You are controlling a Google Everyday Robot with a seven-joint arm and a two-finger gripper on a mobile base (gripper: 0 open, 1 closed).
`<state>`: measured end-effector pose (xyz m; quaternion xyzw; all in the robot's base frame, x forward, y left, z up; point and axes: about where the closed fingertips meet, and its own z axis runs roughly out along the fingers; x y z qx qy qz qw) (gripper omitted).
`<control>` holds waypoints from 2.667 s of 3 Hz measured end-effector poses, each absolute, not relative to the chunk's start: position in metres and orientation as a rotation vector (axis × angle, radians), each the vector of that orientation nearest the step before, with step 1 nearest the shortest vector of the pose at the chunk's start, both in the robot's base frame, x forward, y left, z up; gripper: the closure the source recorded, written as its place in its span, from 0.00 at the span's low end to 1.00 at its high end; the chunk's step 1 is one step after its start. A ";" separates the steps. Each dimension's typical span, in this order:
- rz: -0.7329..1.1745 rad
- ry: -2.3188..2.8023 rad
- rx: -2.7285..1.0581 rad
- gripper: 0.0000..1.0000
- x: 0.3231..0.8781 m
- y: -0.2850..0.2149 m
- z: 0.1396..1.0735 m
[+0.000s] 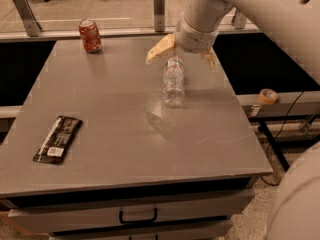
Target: Move water bottle near rxbar chocolate
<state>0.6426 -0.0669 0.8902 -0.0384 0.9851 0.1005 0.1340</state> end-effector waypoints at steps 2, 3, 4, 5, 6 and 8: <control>0.276 2.893 -0.115 0.00 0.634 -0.040 0.866; 0.275 2.900 -0.111 0.19 0.632 -0.031 0.854; 0.286 2.887 -0.120 0.42 0.634 -0.026 0.854; 0.253 2.885 -0.206 0.65 0.633 -0.015 0.845; 0.270 2.904 -0.409 0.88 0.615 0.011 0.842; 0.364 2.850 -0.883 1.00 0.568 0.049 0.869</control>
Offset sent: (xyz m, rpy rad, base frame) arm -0.0127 0.0416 -0.0423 -0.0202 0.0611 -0.0038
